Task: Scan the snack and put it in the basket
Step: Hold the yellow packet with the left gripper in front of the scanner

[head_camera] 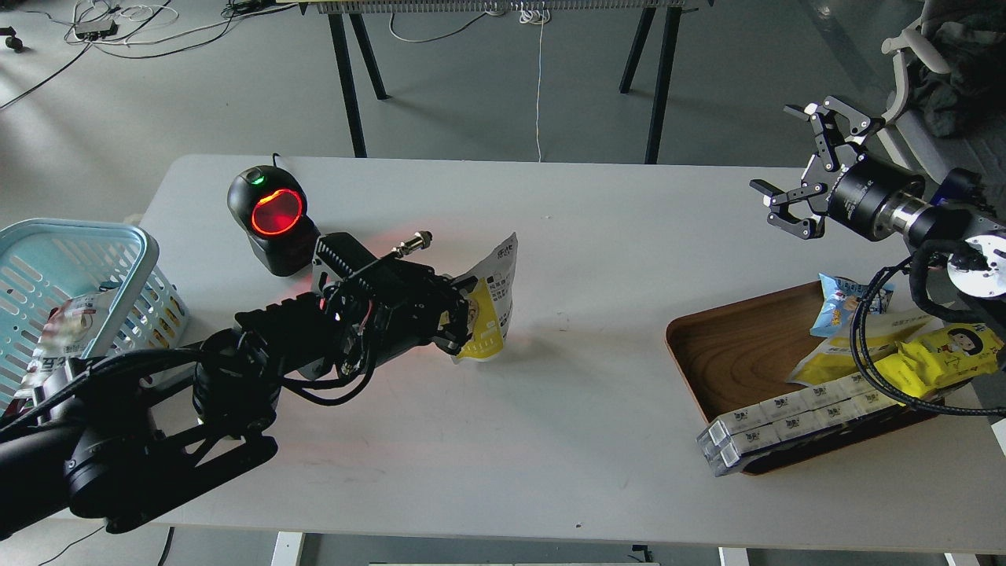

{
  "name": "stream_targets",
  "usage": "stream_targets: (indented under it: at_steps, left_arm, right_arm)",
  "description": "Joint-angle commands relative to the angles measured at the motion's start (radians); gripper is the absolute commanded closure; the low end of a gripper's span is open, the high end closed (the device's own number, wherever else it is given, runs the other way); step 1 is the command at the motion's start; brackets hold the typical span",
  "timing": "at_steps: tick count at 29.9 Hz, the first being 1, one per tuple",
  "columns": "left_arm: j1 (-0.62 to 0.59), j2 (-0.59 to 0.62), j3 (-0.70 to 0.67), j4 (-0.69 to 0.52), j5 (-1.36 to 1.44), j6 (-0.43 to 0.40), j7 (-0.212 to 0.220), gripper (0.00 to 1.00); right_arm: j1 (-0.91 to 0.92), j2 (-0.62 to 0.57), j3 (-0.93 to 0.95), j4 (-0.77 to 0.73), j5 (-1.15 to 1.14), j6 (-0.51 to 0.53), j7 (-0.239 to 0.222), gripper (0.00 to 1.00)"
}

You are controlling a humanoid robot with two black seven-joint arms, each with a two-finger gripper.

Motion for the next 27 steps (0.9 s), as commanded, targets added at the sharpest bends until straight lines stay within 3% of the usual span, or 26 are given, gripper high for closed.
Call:
stream_targets:
  at_steps: [1, 11, 15, 27]
  left_arm:
    - [0.000, 0.023, -0.030, -0.017, 0.000, 0.052, -0.028, 0.99]
    - [-0.008, 0.180, -0.100, -0.054, 0.000, 0.107, -0.203, 0.99]
    - [-0.011, 0.272, -0.105, -0.063, 0.000, 0.115, -0.246, 0.99]
    - [0.000, 0.425, -0.096, -0.063, 0.000, 0.213, -0.258, 0.99]
  right_arm:
    - [0.000, 0.000, 0.000, 0.000, 0.000, 0.000, 0.000, 0.01]
    - [0.000, 0.001, 0.020, 0.000, 0.000, 0.000, 0.000, 0.01]
    - [0.000, 0.000, 0.020, 0.000, 0.000, 0.000, 0.000, 0.01]
    - [0.000, 0.001, 0.022, 0.001, 0.002, 0.000, 0.000, 0.01]
